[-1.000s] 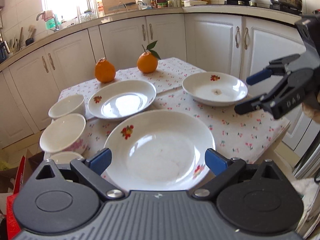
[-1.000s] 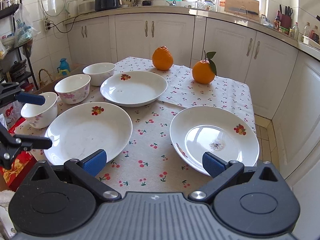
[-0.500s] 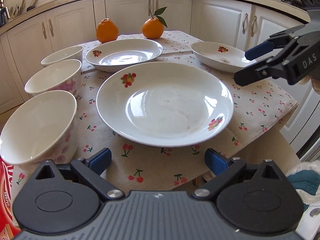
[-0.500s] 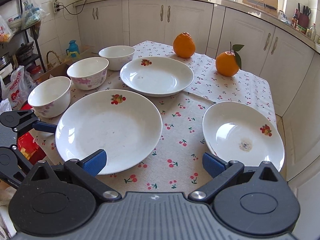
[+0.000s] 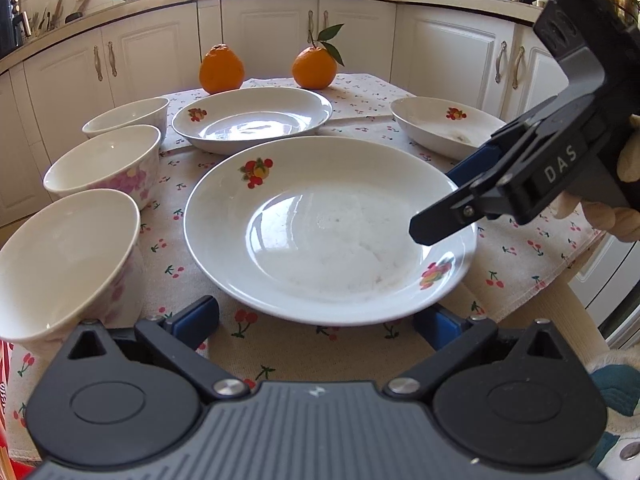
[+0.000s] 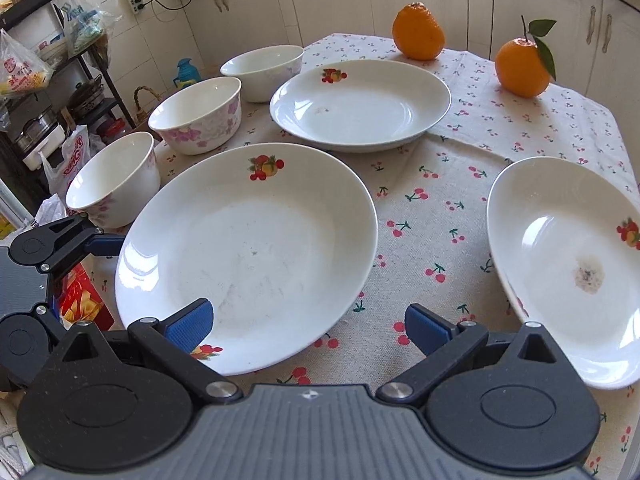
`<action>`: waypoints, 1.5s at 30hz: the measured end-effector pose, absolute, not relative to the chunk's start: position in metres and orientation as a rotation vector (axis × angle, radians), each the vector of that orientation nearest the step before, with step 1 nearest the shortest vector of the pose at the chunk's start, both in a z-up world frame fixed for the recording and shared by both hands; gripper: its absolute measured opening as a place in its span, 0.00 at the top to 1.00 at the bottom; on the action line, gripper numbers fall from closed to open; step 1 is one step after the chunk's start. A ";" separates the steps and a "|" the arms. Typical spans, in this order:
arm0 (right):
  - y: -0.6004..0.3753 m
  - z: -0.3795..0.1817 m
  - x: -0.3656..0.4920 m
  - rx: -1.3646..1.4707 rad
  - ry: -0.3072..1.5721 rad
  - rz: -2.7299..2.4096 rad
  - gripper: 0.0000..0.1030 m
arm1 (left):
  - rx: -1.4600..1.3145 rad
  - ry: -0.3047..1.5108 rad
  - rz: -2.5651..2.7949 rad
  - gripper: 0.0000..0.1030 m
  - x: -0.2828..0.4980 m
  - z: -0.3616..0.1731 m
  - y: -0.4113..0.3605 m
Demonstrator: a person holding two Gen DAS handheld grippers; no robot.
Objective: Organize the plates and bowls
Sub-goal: 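Grasp the rim of the large white fruit-decal plate with the right gripper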
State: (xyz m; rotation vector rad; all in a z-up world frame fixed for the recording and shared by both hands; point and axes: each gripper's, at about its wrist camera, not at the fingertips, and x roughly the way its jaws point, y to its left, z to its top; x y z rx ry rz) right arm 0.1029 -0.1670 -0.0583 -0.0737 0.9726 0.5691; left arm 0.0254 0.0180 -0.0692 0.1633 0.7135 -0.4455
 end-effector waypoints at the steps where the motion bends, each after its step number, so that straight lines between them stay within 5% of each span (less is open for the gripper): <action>1: -0.166 -0.061 0.104 -0.076 0.983 0.574 0.00 | 0.161 0.713 -0.445 0.00 0.026 -0.069 0.018; 17: -0.147 -0.061 0.108 -0.230 0.973 0.626 0.00 | 0.146 0.645 -0.444 0.00 0.015 -0.074 0.021; 45: -0.153 -0.054 0.210 0.095 1.113 0.921 0.00 | 0.203 0.685 -0.495 0.01 0.022 -0.066 0.014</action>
